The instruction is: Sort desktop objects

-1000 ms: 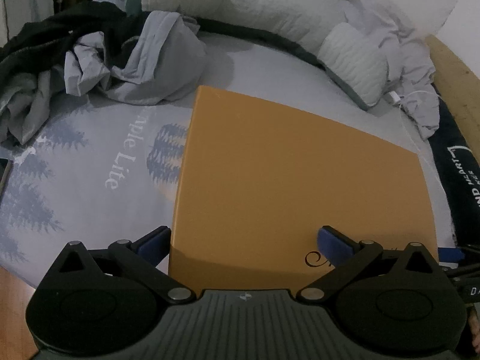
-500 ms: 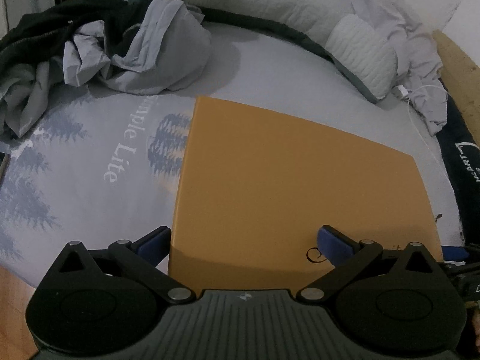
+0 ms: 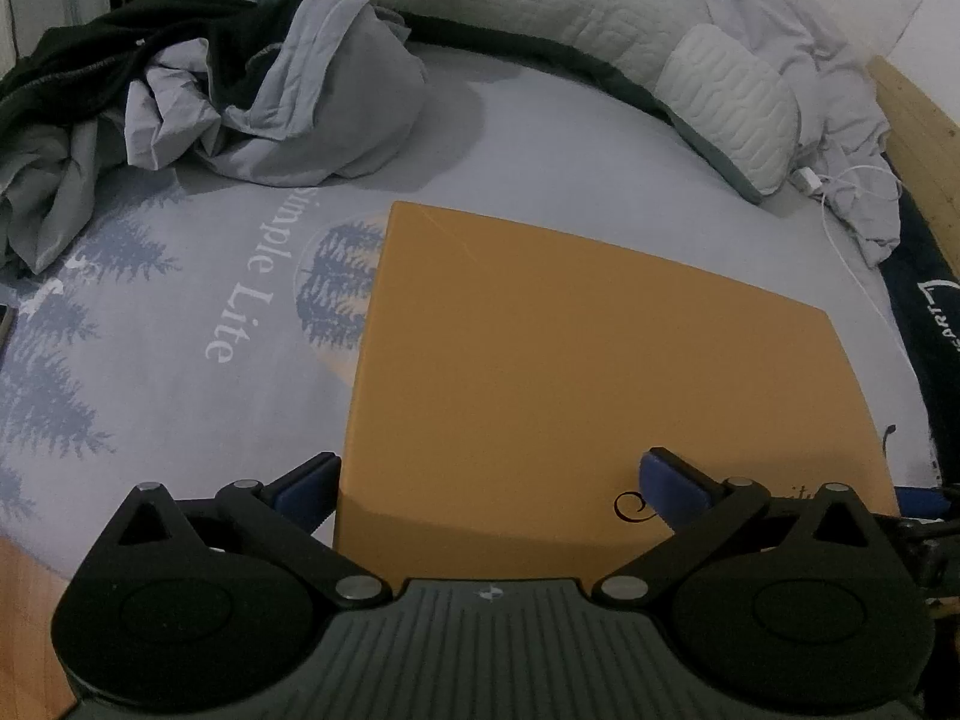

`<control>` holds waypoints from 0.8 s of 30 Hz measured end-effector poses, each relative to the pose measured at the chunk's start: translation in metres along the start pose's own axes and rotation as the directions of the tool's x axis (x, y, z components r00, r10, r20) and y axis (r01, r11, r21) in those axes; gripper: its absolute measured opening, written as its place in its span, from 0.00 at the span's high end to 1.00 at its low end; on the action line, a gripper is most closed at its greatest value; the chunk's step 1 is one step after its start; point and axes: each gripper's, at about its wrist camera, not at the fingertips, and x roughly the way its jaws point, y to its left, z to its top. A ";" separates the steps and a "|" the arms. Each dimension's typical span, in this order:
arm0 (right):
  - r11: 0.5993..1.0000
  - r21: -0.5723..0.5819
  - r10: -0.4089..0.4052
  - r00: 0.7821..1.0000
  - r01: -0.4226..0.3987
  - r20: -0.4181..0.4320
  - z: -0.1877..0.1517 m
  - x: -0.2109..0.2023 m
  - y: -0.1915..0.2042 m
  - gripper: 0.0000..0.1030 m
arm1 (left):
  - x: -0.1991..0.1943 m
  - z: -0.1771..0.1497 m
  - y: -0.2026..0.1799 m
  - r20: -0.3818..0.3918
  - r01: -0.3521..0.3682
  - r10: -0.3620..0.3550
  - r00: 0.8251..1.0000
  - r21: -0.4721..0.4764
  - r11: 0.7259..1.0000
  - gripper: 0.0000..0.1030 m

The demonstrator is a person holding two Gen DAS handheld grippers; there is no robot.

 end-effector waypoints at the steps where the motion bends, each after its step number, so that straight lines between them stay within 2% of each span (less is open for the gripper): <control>1: 1.000 0.003 -0.003 1.000 0.003 0.004 -0.001 0.000 0.000 0.00 | 0.001 -0.002 0.001 0.005 0.001 -0.001 1.000 0.000 1.000 0.00; 7: 1.000 0.003 -0.016 0.999 0.015 0.032 -0.013 0.005 0.001 0.00 | 0.006 -0.009 0.006 0.015 0.016 -0.016 1.000 0.002 1.000 0.00; 16: 0.999 0.008 -0.038 0.999 0.038 0.015 -0.021 0.021 0.002 0.00 | 0.015 -0.016 0.007 0.023 0.002 -0.003 1.000 0.027 1.000 0.00; 24: 0.999 0.011 -0.047 0.999 0.047 0.025 -0.022 0.024 0.006 0.00 | 0.014 -0.024 0.006 0.064 -0.001 -0.001 0.998 0.032 1.000 0.00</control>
